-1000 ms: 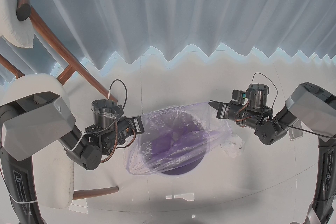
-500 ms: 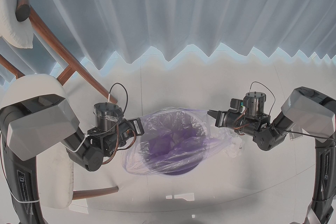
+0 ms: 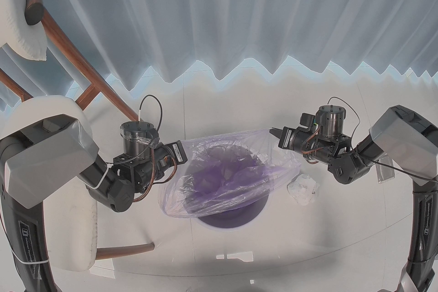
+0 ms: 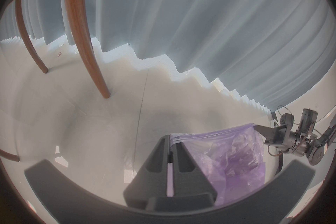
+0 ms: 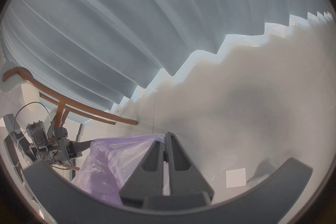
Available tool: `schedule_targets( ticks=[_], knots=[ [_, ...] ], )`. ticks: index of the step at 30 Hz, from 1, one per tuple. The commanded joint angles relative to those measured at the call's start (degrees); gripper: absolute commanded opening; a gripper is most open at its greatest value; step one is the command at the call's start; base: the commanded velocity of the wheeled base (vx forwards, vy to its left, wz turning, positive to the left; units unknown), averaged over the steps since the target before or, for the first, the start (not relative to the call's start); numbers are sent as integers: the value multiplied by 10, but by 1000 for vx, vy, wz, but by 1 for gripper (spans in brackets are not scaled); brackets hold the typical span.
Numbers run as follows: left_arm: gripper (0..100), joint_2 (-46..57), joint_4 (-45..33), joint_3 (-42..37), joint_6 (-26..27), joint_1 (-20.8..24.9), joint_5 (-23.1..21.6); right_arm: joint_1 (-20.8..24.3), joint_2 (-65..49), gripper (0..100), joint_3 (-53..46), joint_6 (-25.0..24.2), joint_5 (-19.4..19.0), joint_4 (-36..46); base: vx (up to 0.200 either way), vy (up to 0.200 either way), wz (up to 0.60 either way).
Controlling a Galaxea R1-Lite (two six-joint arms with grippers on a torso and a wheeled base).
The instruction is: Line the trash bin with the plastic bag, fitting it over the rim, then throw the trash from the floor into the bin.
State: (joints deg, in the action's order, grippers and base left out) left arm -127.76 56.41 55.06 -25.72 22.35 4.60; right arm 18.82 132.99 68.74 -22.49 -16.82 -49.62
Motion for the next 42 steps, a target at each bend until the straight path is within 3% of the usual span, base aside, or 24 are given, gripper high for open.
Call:
schedule_targets(
  ticks=[1, 19, 20, 21, 27, 31, 37, 42],
  knots=[
    [0, -10, -16, 4, 1, -2, 11, -1, 10, 0, 17, 0, 12, 12, 0, 0, 0],
    [0, -18, -24, 9, -1, 0, 28, 5, 23, 0, 12, -1, 13, 25, 0, 0, 0],
    [0, -14, -24, 8, -1, 1, 29, 5, 20, 100, 9, -2, 13, 22, 0, 0, 0],
    [100, -9, -18, 7, -1, 2, 29, 5, 17, 100, 3, -4, 13, 20, 0, 0, 0],
    [100, 38, -17, -8, -4, 9, 40, 7, -44, 100, -55, -43, 12, 16, 0, 0, 0],
    [100, 96, -17, -64, -5, 20, 40, 7, -84, 100, -125, -66, 12, 7, 0, 0, 0],
    [100, 126, -11, -127, -13, 26, 39, -5, -93, 100, -189, -68, 13, -70, 0, 0, 0],
    [100, 135, 44, -224, -55, 50, 40, -15, -110, 100, -276, -79, 12, -136, 0, 0, 0]
  ],
)
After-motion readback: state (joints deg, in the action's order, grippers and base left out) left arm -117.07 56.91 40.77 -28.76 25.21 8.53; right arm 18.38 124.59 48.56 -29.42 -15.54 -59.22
